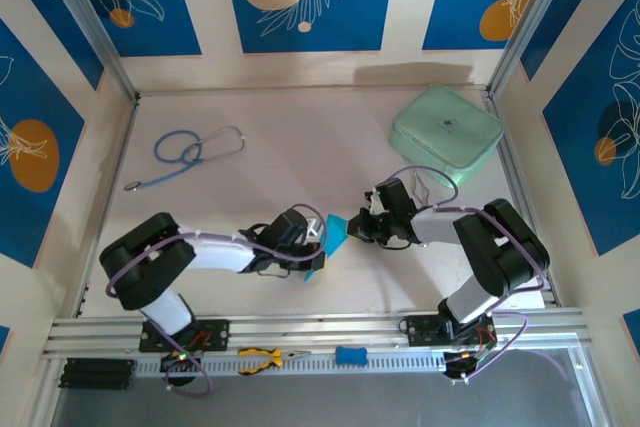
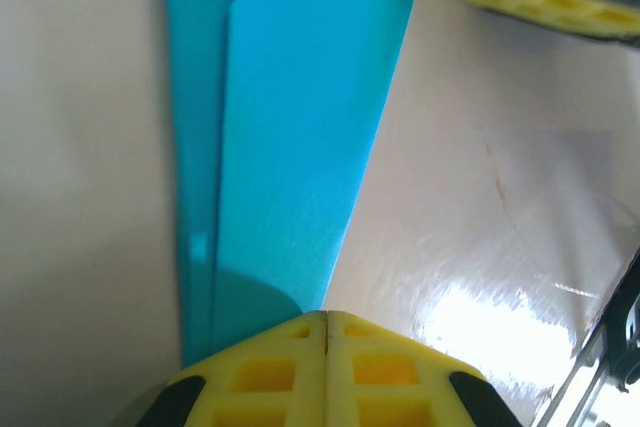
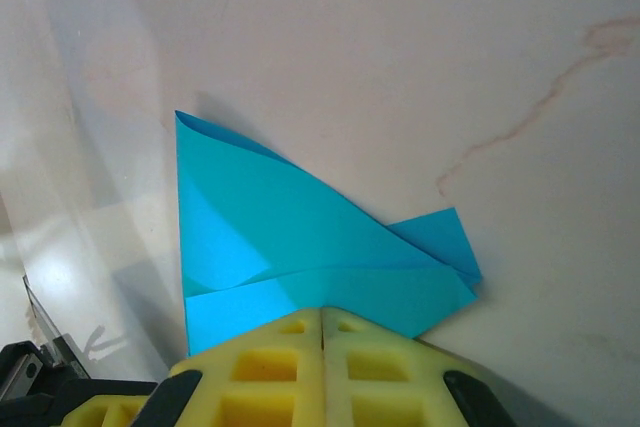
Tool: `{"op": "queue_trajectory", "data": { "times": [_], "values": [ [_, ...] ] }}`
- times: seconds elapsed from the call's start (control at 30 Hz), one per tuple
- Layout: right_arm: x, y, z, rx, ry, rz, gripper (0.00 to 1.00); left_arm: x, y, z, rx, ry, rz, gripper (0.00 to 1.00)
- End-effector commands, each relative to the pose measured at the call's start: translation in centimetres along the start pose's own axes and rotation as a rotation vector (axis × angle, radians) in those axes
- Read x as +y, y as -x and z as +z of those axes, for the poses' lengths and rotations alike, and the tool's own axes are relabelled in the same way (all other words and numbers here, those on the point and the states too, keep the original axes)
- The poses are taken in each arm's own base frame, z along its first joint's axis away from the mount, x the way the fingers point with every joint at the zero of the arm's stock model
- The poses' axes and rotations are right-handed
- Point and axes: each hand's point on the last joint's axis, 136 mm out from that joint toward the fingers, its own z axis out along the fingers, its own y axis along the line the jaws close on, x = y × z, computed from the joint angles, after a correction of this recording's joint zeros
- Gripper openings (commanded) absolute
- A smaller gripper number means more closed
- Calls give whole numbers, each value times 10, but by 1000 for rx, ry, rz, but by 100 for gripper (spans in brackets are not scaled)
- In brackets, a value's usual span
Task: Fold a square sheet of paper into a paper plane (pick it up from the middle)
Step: Fold the wing for the fifth time at the center of the table.
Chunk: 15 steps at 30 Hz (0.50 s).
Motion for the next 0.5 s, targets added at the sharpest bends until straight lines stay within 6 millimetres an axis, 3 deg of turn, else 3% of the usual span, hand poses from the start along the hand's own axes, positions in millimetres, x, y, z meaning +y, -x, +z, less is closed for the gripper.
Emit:
{"op": "queue_trajectory", "data": {
  "times": [0.0, 0.1, 0.23, 0.33, 0.47],
  "values": [
    [-39, -14, 5, 36, -146, 47, 0, 32, -33, -11, 64, 87, -69, 3],
    [-36, -13, 5, 38, -139, 42, 0, 44, -46, -23, 62, 114, -82, 4],
    [-27, -9, 4, 46, -109, 10, 0, 43, -50, -38, 35, 93, -75, 4],
    [-13, -5, 3, 63, -62, -29, 1, 38, -38, -54, -24, 112, -32, 5],
    [22, 1, -8, 58, 26, -98, 3, 26, -11, -70, -116, 73, -27, 13]
  ]
}}
